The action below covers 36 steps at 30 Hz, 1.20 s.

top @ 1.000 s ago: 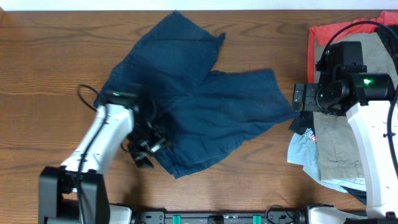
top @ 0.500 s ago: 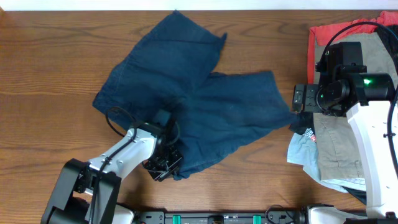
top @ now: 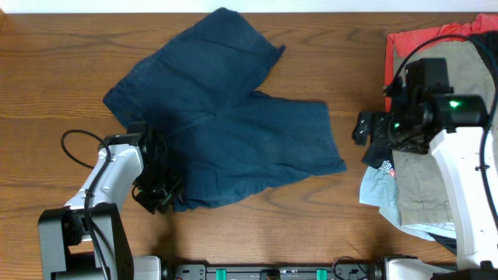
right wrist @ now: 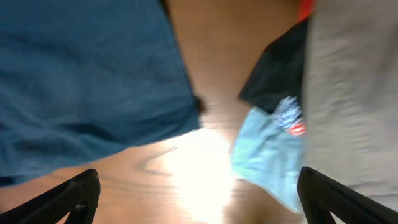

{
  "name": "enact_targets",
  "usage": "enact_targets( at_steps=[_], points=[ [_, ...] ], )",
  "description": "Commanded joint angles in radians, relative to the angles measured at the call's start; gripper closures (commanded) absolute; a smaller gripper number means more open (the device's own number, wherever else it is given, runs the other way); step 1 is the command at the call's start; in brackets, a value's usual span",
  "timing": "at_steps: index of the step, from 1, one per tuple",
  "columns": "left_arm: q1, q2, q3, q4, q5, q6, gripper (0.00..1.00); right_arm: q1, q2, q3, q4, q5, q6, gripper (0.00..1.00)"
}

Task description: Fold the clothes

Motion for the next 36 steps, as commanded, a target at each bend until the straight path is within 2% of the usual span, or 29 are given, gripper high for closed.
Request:
enact_targets(
  at_steps=[1,3,11,14,20,24,29,33,36],
  points=[
    [-0.008,-0.002,-0.008,-0.055,0.018,0.06,0.57,0.021,-0.01,-0.102,0.038,-0.147,0.056,0.01],
    [-0.021,-0.002,-0.021,-0.061,0.018,0.059,0.48,0.043,-0.009,-0.185,0.095,-0.203,0.084,0.01],
    [-0.066,-0.002,-0.101,0.071,0.018,-0.121,0.47,0.125,-0.009,-0.468,0.451,-0.208,0.335,0.03],
    [-0.083,-0.002,-0.125,0.12,0.009,-0.18,0.48,0.15,-0.009,-0.544,0.581,-0.206,0.421,0.08],
    [-0.096,-0.002,-0.163,0.185,-0.121,-0.288,0.48,0.202,-0.008,-0.651,0.776,-0.196,0.553,0.21],
    [-0.096,-0.002,-0.165,0.215,-0.142,-0.291,0.56,0.241,-0.005,-0.703,0.828,-0.133,0.635,0.28],
    [-0.096,-0.002,-0.165,0.214,-0.143,-0.29,0.76,0.262,-0.002,-0.736,0.829,-0.039,0.689,0.23],
    [-0.096,-0.002,-0.167,0.213,-0.143,-0.29,0.76,0.262,-0.002,-0.736,0.832,-0.045,0.689,0.2],
    [-0.096,-0.002,-0.178,0.214,-0.143,-0.29,0.76,0.262,-0.002,-0.736,0.838,-0.023,0.71,0.21]
  ],
)
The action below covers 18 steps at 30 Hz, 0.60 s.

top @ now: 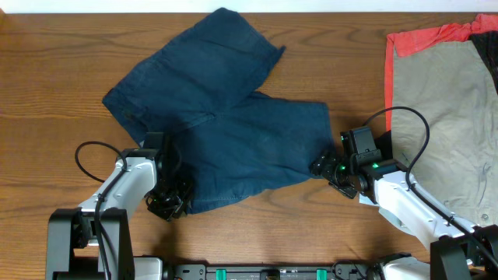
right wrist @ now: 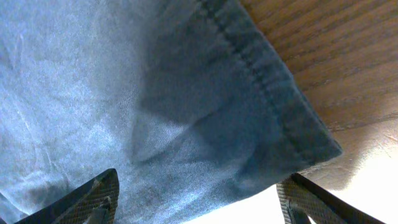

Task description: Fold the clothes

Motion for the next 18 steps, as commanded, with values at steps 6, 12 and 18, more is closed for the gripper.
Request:
enact_targets(
  at_steps=[6,12,18],
  points=[
    [0.005,0.019,-0.068,0.018,-0.144,-0.019,0.93,0.011,0.01,-0.015,0.089,0.077,0.054,0.58],
    [0.005,0.019,-0.045,-0.003,-0.138,0.092,0.94,-0.004,0.007,-0.014,0.092,0.135,0.041,0.99],
    [0.004,-0.03,0.057,-0.125,-0.141,0.211,0.94,-0.101,-0.077,0.06,0.001,0.108,-0.116,0.99]
  ],
)
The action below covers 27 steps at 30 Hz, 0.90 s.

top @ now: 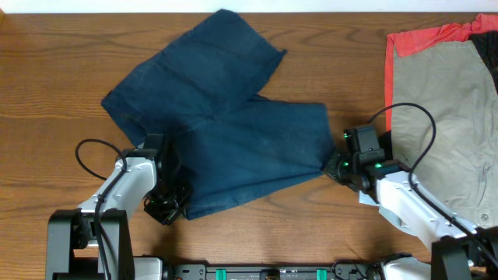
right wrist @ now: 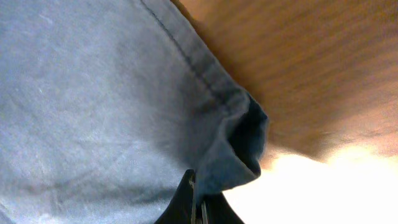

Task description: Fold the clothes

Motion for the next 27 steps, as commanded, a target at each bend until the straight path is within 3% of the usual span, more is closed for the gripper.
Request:
enact_targets(
  at_steps=[1,8,17,22,27],
  points=[
    [0.004,-0.042,0.061,-0.061,-0.094,0.084,0.94,-0.078,-0.083,0.086,-0.069,0.047,-0.116,0.99],
    [0.004,-0.255,0.111,-0.204,-0.059,0.127,0.94,-0.212,-0.211,0.343,-0.404,0.047,-0.297,0.99],
    [0.004,-0.62,0.113,-0.406,0.101,0.202,0.94,-0.304,-0.281,0.597,-0.772,0.088,-0.406,0.99],
    [0.005,-0.762,0.115,-0.431,0.102,0.188,0.94,-0.323,-0.314,0.708,-0.793,0.114,-0.478,0.99],
    [0.005,-0.785,0.115,-0.299,0.098,0.106,0.94,-0.299,-0.29,0.731,-0.659,0.048,-0.547,0.99]
  ],
)
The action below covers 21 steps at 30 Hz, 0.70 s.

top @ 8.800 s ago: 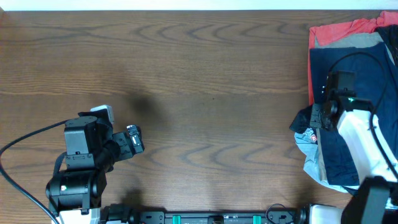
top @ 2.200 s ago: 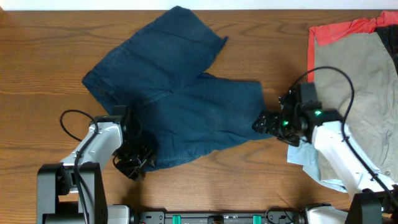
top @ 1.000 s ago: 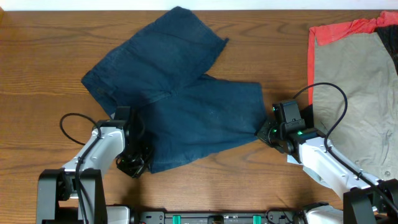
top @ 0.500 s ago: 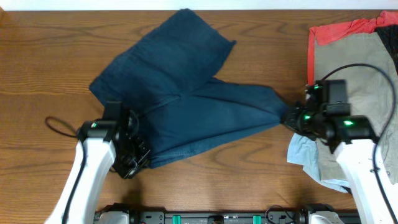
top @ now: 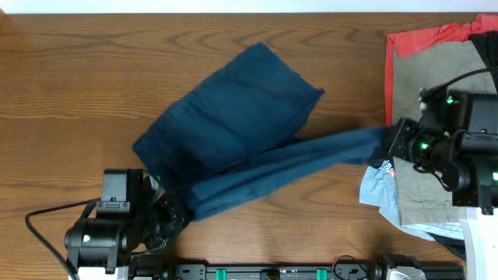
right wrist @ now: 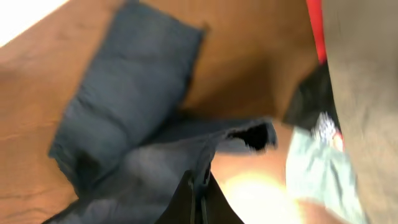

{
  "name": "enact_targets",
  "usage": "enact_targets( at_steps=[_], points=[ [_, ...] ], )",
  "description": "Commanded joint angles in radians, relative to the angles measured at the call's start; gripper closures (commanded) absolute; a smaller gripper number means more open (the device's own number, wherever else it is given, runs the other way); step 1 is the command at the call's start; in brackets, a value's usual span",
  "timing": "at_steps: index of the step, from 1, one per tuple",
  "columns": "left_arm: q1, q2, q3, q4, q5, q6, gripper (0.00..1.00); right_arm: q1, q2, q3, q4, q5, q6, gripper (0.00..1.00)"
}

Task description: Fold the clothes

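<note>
Dark blue shorts (top: 233, 124) lie partly on the wooden table (top: 78, 70); one leg rests flat toward the back. The near edge is lifted and stretched as a taut band between both grippers. At the band's right end, my right gripper (top: 387, 142) is shut on the hem. The right wrist view shows its fingers (right wrist: 200, 180) pinched on the blue cloth (right wrist: 124, 93), well above the table. At the band's left end, near the front edge, my left gripper (top: 173, 210) holds the shorts' other corner.
A pile of clothes sits at the right edge: a red piece (top: 412, 39), a khaki garment (top: 436, 78), and a light blue shirt (top: 380, 187) with black cloth under my right arm. Bare wood shows at the left and back.
Both arms have risen from the table with the shorts' corners. The near edge is now stretched taut, and the whole garment has shifted right and toward the front.
First my left gripper sat at the shorts' near left corner while my right gripper hung open beside the clothes pile. Then the right gripper was open around the right hem corner, then shut on it. Now both hold the near edge lifted and taut.
</note>
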Motion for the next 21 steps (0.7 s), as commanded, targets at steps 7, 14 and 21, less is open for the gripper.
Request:
enact_targets(
  at_steps=[7,14,21],
  points=[
    [0.014,0.068,0.001,0.243,-0.324,-0.274,0.94,0.055,0.148,0.035,0.33,0.149,-0.104,0.99],
    [0.013,0.186,0.001,0.399,-0.418,-0.38,0.94,0.153,0.339,0.035,0.552,0.149,-0.111,0.99],
    [0.013,0.346,0.0,0.422,-0.536,-0.465,0.94,0.235,0.536,0.035,0.768,0.145,-0.111,0.99]
  ],
)
